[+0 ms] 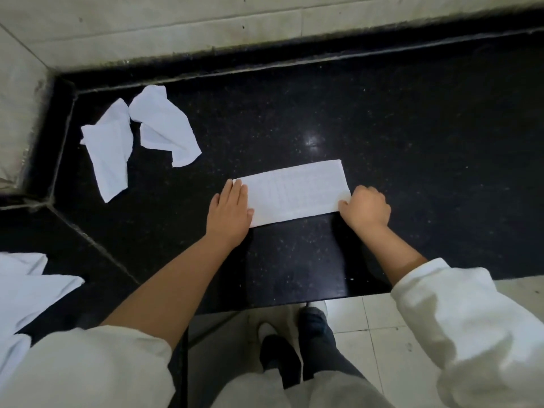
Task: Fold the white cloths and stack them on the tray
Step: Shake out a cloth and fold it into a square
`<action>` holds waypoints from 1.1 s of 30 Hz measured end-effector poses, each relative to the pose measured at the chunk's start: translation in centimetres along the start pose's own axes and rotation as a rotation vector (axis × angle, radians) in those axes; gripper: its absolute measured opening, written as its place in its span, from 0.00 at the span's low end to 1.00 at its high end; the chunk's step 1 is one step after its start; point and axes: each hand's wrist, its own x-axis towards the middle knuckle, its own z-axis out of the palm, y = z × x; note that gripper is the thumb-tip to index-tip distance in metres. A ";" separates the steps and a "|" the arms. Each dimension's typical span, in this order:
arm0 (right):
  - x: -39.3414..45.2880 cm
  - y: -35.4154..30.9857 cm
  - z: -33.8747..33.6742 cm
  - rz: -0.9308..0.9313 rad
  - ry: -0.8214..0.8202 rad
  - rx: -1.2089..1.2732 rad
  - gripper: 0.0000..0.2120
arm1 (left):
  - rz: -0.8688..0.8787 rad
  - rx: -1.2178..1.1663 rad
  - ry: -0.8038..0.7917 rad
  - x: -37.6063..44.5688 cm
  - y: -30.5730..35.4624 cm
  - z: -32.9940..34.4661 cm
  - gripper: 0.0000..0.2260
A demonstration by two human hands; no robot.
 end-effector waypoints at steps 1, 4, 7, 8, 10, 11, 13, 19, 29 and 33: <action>0.2 -0.2 0.2 0.027 -0.011 0.004 0.17 | -0.006 0.008 -0.026 0.2 -0.1 0.2 0.25; 0.7 -0.7 0.3 0.092 -0.047 0.038 0.14 | -0.005 0.021 -0.050 0.4 -0.3 0.4 0.25; 0.9 -1.4 -0.2 0.088 -0.056 0.096 0.07 | -0.002 0.009 -0.047 0.4 -0.5 0.3 0.25; 0.9 -1.8 -0.4 0.067 -0.044 0.140 0.06 | -0.001 -0.001 -0.043 0.4 -0.5 0.3 0.25; 0.6 -2.9 -1.0 -0.025 -0.011 0.255 0.06 | 0.002 -0.031 -0.021 0.2 -0.7 0.2 0.25; 0.2 -3.7 -1.2 -0.091 0.009 0.301 0.09 | -0.005 -0.058 -0.006 0.0 -0.8 0.2 0.25; -1.0 -5.6 -1.4 -0.230 0.019 0.354 0.08 | -0.037 -0.110 0.025 -0.3 -1.4 0.1 0.25; -4.2 -11.5 2.3 -0.443 -0.140 0.281 0.05 | -0.163 -0.192 0.108 -2.3 -5.0 0.9 0.23; -4.5 -13.0 5.7 -0.507 -0.238 0.034 0.15 | -0.181 -0.322 0.267 -5.0 -8.0 2.8 0.22; -3.6 -11.0 3.3 -0.590 -0.235 -0.105 0.23 | -0.006 -0.333 0.399 -4.3 -6.5 2.9 0.18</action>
